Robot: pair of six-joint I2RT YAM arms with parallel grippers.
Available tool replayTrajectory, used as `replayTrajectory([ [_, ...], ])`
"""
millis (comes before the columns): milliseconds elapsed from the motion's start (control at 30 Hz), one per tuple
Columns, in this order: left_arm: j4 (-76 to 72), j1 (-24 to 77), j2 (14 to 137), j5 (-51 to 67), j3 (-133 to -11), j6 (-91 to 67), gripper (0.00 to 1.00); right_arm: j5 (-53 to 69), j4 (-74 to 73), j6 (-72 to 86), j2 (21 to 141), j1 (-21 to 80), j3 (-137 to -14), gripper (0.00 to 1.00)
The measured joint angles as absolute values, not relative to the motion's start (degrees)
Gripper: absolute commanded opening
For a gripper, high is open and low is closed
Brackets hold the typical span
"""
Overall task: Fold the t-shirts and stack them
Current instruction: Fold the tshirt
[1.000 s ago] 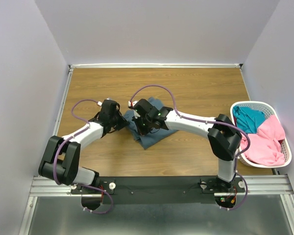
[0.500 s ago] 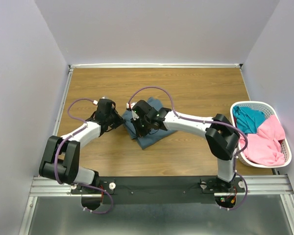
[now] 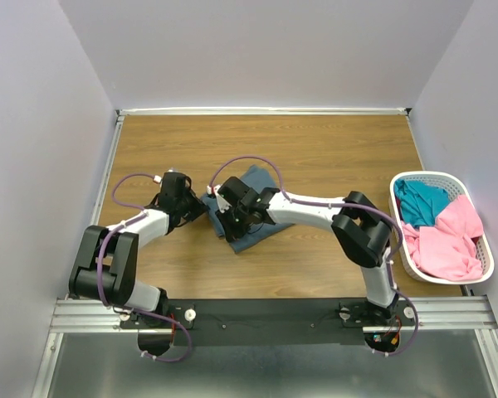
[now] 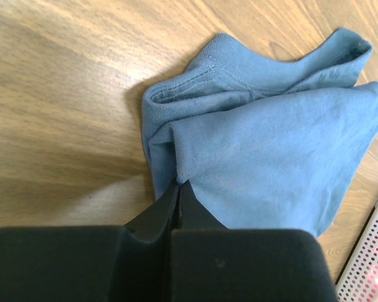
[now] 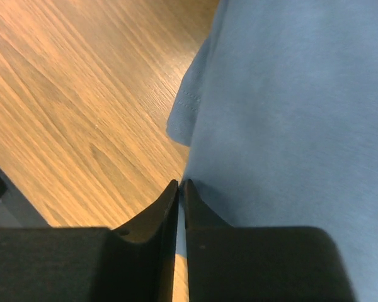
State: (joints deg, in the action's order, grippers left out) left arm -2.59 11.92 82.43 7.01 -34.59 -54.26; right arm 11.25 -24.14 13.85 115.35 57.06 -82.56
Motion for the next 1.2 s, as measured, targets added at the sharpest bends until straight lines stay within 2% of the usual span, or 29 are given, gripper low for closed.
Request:
replayTrajectory([
  [100,-3.42,11.70,83.00,7.07,-34.59,-54.15,0.10,12.43,-23.90,13.58,116.62,57.14,-82.56,0.39],
  [167,-3.40,11.68,82.98,7.16,-34.59,-54.08,0.22,12.73,-23.97,13.47,116.73,57.28,-82.54,0.51],
  [233,-2.68,11.68,81.34,7.05,-34.57,-54.00,0.34,12.47,-23.97,13.67,115.98,57.41,-82.54,0.56],
  [267,-2.20,11.68,80.51,7.03,-34.57,-53.98,0.36,12.12,-23.99,13.87,115.28,57.43,-82.50,0.59],
  [400,2.33,11.77,69.32,5.65,-34.48,-54.26,0.38,8.93,-23.79,14.04,109.78,57.21,-81.60,0.60],
  [467,4.62,12.14,64.05,4.71,-34.68,-54.52,0.38,7.92,-23.38,14.06,105.38,56.25,-79.68,0.60],
  [667,8.62,16.21,59.83,4.67,-34.70,-56.64,0.20,7.38,-22.13,14.11,96.14,48.21,-72.66,0.54],
  [900,8.10,26.00,71.77,6.57,-36.21,-58.08,0.09,10.72,-21.58,14.06,94.98,33.71,-62.76,0.43],
  [1200,4.75,20.62,86.30,10.31,-37.36,-57.39,0.06,17.93,-19.57,15.84,99.74,31.86,-58.17,0.43],
])
